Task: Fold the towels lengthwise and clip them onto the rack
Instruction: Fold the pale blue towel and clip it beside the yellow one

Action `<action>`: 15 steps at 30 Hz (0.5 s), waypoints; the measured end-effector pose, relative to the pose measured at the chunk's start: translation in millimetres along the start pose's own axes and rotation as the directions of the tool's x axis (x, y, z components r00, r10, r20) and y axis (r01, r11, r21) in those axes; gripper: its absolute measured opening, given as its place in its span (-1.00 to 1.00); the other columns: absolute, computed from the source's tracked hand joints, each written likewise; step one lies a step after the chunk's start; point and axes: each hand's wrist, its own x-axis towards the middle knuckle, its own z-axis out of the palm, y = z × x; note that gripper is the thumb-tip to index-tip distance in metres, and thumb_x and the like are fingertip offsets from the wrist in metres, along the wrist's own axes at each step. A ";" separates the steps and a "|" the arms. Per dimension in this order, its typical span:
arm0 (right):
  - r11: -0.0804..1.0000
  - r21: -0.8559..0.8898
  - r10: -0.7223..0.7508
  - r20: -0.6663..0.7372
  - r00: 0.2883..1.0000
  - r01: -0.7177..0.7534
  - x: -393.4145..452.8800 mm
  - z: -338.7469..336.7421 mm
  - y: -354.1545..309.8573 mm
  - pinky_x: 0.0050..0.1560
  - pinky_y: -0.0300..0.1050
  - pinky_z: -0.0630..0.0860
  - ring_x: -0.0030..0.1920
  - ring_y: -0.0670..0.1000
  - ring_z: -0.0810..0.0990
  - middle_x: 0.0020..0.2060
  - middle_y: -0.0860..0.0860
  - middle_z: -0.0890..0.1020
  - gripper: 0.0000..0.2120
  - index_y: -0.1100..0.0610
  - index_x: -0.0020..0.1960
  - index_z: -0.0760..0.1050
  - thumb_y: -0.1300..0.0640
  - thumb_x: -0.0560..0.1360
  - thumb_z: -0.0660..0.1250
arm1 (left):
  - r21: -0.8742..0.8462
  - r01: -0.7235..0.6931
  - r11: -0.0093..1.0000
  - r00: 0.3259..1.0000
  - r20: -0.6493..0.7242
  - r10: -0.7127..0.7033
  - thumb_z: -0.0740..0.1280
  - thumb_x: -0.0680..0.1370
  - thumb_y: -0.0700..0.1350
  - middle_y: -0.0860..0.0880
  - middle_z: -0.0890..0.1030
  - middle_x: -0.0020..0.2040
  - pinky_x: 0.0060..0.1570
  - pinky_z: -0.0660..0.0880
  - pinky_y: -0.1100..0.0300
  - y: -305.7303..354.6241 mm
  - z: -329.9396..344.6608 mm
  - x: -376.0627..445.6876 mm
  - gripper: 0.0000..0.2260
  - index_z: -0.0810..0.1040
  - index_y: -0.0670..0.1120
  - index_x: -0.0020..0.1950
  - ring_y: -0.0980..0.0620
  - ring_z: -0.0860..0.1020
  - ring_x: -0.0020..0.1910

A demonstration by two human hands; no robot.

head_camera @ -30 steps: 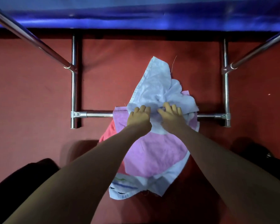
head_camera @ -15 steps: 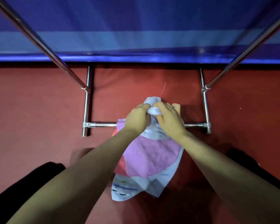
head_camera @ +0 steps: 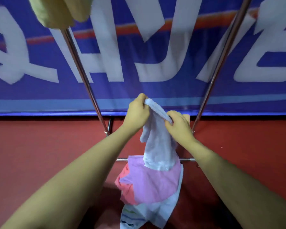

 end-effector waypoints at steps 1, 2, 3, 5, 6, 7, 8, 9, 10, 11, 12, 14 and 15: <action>1.000 -0.008 -0.008 -0.023 1.000 0.008 1.9 -10.3 -8.5 -0.17 -0.12 0.05 -0.21 0.14 0.51 -0.33 0.01 0.55 -0.92 0.14 -0.16 0.50 0.28 0.38 0.28 | 0.003 -0.006 1.000 0.999 -0.036 0.006 0.12 0.54 -0.26 0.03 0.46 -0.31 -0.40 0.32 0.42 12.4 -9.5 -2.2 -0.91 0.40 -0.17 -0.11 0.14 0.36 -0.35; 1.000 -0.016 -0.012 -0.032 0.999 0.012 3.1 -19.8 -16.4 -0.16 -0.11 0.06 -0.21 0.14 0.51 -0.32 0.01 0.55 -0.91 0.14 -0.16 0.50 0.28 0.39 0.28 | -0.001 -0.008 1.000 0.997 -0.071 0.008 0.11 0.54 -0.25 0.03 0.46 -0.31 -0.41 0.31 0.39 23.6 -18.7 -4.2 -0.91 0.39 -0.17 -0.12 0.13 0.37 -0.35; 1.000 -0.022 -0.007 -0.029 1.000 0.007 3.8 -29.8 -24.4 -0.14 -0.10 0.08 -0.21 0.12 0.49 -0.31 0.00 0.54 -0.90 0.13 -0.16 0.50 0.29 0.39 0.27 | -0.008 -0.014 1.000 0.994 -0.106 0.013 0.11 0.53 -0.25 0.00 0.49 -0.29 -0.39 0.32 0.36 33.7 -27.2 -5.9 -0.91 0.39 -0.19 -0.11 0.09 0.38 -0.34; 0.999 -0.007 0.032 -0.026 0.999 -0.032 3.5 -46.4 -34.8 -0.11 -0.10 0.11 -0.24 0.08 0.44 -0.37 -0.05 0.47 -0.88 0.12 -0.14 0.50 0.30 0.40 0.25 | 0.022 -0.049 0.999 0.984 -0.169 0.052 0.11 0.52 -0.25 -0.10 0.53 -0.23 -0.33 0.36 0.19 51.1 -43.2 -9.0 -0.89 0.40 -0.23 -0.08 -0.01 0.41 -0.29; 0.998 0.017 0.062 -0.028 0.998 -0.062 2.2 -54.6 -38.6 -0.09 -0.10 0.14 -0.25 0.08 0.41 -0.41 -0.07 0.44 -0.87 0.11 -0.13 0.50 0.30 0.41 0.25 | 0.070 -0.078 0.995 0.978 -0.188 0.089 0.11 0.52 -0.26 -0.14 0.54 -0.21 -0.31 0.38 0.12 57.3 -50.1 -10.4 -0.90 0.40 -0.24 -0.07 -0.06 0.43 -0.27; 0.994 0.061 0.096 -0.028 0.995 -0.094 0.4 -62.8 -42.3 -0.07 -0.09 0.21 -0.26 0.10 0.41 -0.43 -0.08 0.43 -0.87 0.10 -0.12 0.50 0.29 0.41 0.25 | 0.124 -0.105 0.987 0.973 -0.192 0.128 0.11 0.52 -0.26 -0.16 0.53 -0.19 -0.28 0.39 0.05 61.9 -56.1 -11.4 -0.91 0.39 -0.24 -0.08 -0.10 0.43 -0.25; 0.985 0.123 0.129 -0.029 0.991 -0.124 -0.9 -70.7 -45.5 -0.08 -0.05 0.30 -0.25 0.14 0.43 -0.43 -0.06 0.47 -0.87 0.09 -0.12 0.51 0.27 0.42 0.25 | 0.180 -0.120 0.976 0.970 -0.187 0.154 0.11 0.51 -0.27 -0.17 0.51 -0.19 -0.26 0.40 0.01 65.7 -61.6 -13.0 -0.92 0.38 -0.23 -0.10 -0.12 0.43 -0.24; 0.972 0.177 0.158 -0.024 0.987 -0.152 -1.4 -78.3 -49.6 -0.12 0.01 0.39 -0.24 0.17 0.47 -0.41 -0.03 0.51 -0.87 0.08 -0.12 0.52 0.26 0.44 0.24 | 0.232 -0.120 0.965 0.970 -0.181 0.164 0.09 0.50 -0.28 -0.15 0.49 -0.19 -0.24 0.40 -0.01 68.6 -66.3 -14.2 -0.92 0.36 -0.21 -0.13 -0.14 0.41 -0.24; 0.965 0.201 0.176 -0.018 0.984 -0.168 -1.2 -85.7 -55.4 -0.17 0.04 0.45 -0.24 0.16 0.51 -0.37 0.02 0.54 -0.88 0.08 -0.12 0.53 0.24 0.46 0.23 | 0.276 -0.104 0.956 0.970 -0.184 0.158 0.08 0.49 -0.28 -0.12 0.47 -0.20 -0.23 0.41 -0.02 70.7 -70.3 -16.1 -0.92 0.35 -0.18 -0.15 -0.15 0.41 -0.24; 0.966 0.196 0.174 -0.019 0.985 -0.167 -0.7 -92.8 -62.7 -0.18 0.05 0.48 -0.24 0.14 0.52 -0.34 0.04 0.57 -0.87 0.07 -0.11 0.54 0.21 0.48 0.23 | 0.306 -0.076 0.949 0.971 -0.192 0.139 0.07 0.47 -0.28 -0.10 0.46 -0.20 -0.21 0.43 -0.04 71.9 -73.8 -17.9 -0.91 0.34 -0.16 -0.15 -0.17 0.43 -0.23; 0.968 0.198 0.160 -0.026 0.987 -0.152 0.7 -98.8 -70.0 -0.18 0.06 0.49 -0.24 0.12 0.53 -0.32 0.03 0.58 -0.86 0.05 -0.10 0.55 0.19 0.50 0.22 | 0.318 -0.043 0.947 0.973 -0.204 0.113 0.07 0.46 -0.27 -0.10 0.48 -0.19 -0.19 0.46 -0.05 73.5 -77.4 -20.6 -0.90 0.35 -0.15 -0.14 -0.18 0.46 -0.20; 0.959 0.263 0.124 -0.068 0.990 -0.102 5.0 -110.3 -87.0 -0.15 0.05 0.50 -0.20 0.09 0.56 -0.26 0.01 0.62 -0.84 0.03 -0.08 0.56 0.19 0.52 0.21 | 0.300 -0.005 0.954 0.977 -0.200 0.069 0.08 0.42 -0.23 -0.10 0.51 -0.11 -0.10 0.51 -0.09 73.7 -82.3 -25.1 -0.82 0.40 -0.13 -0.04 -0.15 0.51 -0.14; 0.947 0.310 0.120 -0.093 0.988 -0.086 8.2 -115.5 -95.8 -0.13 0.02 0.50 -0.17 0.07 0.56 -0.21 0.02 0.63 -0.83 0.03 -0.05 0.56 0.20 0.52 0.21 | 0.288 -0.022 0.957 0.981 -0.177 0.076 0.09 0.41 -0.23 -0.09 0.49 -0.06 -0.06 0.51 -0.10 72.6 -83.6 -26.9 -0.77 0.40 -0.13 0.03 -0.13 0.49 -0.10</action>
